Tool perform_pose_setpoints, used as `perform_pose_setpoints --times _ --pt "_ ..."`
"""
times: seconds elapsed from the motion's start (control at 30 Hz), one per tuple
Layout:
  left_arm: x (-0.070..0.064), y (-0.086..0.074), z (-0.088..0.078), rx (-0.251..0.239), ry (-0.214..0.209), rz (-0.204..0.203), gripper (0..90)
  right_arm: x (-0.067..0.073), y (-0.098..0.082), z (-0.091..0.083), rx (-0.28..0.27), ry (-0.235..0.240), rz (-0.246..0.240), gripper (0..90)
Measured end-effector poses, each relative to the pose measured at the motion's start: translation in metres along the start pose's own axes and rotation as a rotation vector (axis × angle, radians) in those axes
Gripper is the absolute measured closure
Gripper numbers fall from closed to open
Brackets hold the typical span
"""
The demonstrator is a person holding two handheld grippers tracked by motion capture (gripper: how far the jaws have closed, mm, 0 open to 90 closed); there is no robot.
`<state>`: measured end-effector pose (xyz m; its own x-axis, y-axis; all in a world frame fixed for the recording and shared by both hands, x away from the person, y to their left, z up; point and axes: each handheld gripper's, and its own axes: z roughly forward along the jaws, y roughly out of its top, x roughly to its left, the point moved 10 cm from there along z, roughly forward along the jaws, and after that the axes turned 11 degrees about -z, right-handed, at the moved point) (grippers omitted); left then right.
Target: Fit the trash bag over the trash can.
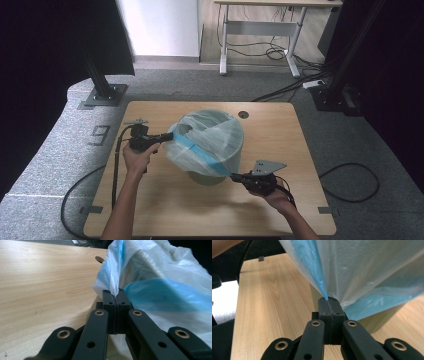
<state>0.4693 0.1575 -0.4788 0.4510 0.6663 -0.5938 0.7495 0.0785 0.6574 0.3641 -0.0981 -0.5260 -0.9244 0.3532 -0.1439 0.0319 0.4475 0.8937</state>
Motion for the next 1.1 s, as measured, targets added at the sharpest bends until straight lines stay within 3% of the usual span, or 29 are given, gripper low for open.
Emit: perform_pose_setpoints --times 0.1,0.33,0.53,0.97,1.1 --pt "0.001 -0.002 0.002 -0.001 -0.014 -0.009 88.9 -0.002 -0.004 0.001 -0.012 0.002 0.025 89.0" --pt "0.001 -0.005 0.001 -0.003 -0.011 -0.002 88.9 0.0 -0.006 0.004 -0.022 0.004 0.016 89.0" --pt "-0.001 -0.007 -0.007 -0.01 -0.015 0.009 89.0 0.007 -0.011 0.008 0.003 0.017 -0.012 88.9" --pt "-0.004 -0.018 -0.013 0.011 -0.028 0.041 89.1 -0.009 -0.026 0.015 0.074 -0.015 -0.015 88.9" --pt "0.005 -0.024 -0.007 0.048 0.033 0.046 89.3 -0.019 -0.038 0.017 0.141 -0.052 -0.031 88.9"
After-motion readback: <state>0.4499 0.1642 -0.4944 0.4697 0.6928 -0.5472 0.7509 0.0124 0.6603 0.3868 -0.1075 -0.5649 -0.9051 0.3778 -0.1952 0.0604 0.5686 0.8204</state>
